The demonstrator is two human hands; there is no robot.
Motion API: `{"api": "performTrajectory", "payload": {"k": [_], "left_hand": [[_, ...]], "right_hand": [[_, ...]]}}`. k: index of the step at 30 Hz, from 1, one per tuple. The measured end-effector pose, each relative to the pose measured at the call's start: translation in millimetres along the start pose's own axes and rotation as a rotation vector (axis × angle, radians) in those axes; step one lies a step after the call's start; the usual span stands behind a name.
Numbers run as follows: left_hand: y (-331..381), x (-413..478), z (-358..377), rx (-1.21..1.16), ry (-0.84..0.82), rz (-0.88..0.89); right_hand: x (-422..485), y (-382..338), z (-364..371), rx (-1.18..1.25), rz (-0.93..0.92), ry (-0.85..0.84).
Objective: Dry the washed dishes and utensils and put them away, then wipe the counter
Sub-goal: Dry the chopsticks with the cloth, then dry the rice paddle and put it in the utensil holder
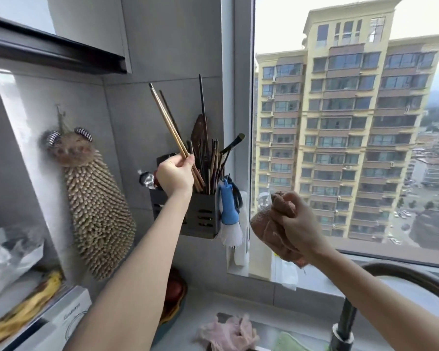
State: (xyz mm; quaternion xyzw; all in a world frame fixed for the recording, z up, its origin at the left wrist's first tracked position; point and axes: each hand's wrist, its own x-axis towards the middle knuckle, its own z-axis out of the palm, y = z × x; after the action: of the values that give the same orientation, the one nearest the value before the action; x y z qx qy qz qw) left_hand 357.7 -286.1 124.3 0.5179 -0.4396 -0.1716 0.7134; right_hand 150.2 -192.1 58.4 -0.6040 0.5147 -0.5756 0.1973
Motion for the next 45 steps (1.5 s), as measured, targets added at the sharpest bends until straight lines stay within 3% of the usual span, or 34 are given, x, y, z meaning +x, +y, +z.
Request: {"api": "performTrajectory", "payload": {"k": [4,14,19,26,32,39,45], "left_hand": [[-14.1,-2.2,7.4,0.158,-0.026,0.051],[-13.8,-8.3,16.3,0.539,-0.302,-0.037],[0.3,-1.7,10.3,0.378,-0.178,0.103],[35.5,-47.3,-6.1,0.316,-0.165,0.343],[74.6,-199.5,6.3,0.172,-0.633,0.416],[92.8,-386.0,59.2,-0.011,-1.143,0.421],[94.4,-533.5,96.6,0.056,-1.406,0.360]], "right_hand": [[0.1,4.1,4.9,0.000,-0.013,-0.013],[-5.1,12.7,5.0,0.007,-0.003,-0.064],[-11.7,10.4,-7.7,0.013,-0.007,-0.074],[-53.9,-17.1,-66.2,0.092,-0.020,-0.085],[-152.5,-24.5,-166.2,0.062,0.061,-0.072],[-274.1,-11.3,-301.2,-0.018,0.289,0.185],[-351.8,11.7,-427.6,-0.082,0.447,0.488]]}}
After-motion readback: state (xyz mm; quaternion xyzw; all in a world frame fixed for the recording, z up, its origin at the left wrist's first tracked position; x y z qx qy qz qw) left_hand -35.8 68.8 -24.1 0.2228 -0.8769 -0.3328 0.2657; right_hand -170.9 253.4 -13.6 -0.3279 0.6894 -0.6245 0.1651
